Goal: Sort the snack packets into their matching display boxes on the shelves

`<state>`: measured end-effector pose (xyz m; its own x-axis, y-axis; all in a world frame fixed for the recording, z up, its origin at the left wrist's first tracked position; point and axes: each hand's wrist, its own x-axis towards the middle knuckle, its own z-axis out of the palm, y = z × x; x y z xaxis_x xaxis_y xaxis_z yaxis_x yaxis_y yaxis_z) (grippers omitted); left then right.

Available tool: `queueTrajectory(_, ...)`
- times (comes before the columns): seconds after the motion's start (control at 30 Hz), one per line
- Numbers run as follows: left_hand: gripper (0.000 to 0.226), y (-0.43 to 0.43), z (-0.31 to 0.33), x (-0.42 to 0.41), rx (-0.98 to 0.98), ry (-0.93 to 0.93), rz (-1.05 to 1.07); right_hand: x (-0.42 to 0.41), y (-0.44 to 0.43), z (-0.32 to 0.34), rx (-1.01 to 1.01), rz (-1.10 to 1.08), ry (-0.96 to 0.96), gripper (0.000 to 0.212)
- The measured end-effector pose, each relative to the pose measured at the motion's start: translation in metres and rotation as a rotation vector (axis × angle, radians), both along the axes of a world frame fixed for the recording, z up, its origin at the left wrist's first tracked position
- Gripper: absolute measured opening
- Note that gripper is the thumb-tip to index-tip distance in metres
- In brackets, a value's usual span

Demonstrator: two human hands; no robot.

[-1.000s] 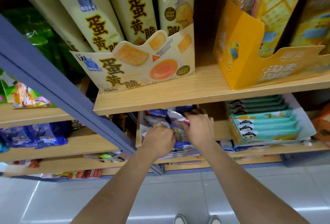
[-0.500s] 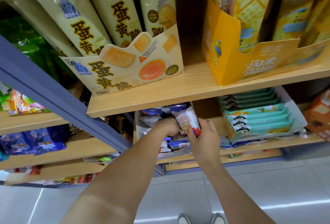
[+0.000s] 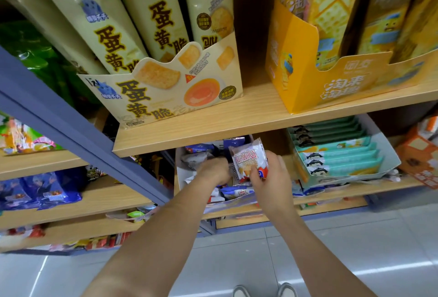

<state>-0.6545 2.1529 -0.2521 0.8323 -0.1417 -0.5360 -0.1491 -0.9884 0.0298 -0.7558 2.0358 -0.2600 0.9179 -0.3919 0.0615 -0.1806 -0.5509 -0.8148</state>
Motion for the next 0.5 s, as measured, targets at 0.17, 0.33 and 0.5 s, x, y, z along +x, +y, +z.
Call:
queueTrajectory(0.17,0.031,-0.003,-0.005,-0.001,0.085,-0.012,-0.02,-0.005,-0.001,-0.002,0.01,-0.016,-0.009,0.033)
queueTrajectory(0.33,0.035,0.01,-0.003,0.003,-0.15,0.021,0.179,0.0,-0.003,0.002,-0.009,-0.026,0.022,0.037)
queueTrajectory(0.5,0.038,0.018,-0.006,0.003,-0.231,-0.023,0.205,-0.002,0.001,0.004,0.009,-0.05,0.007,0.038)
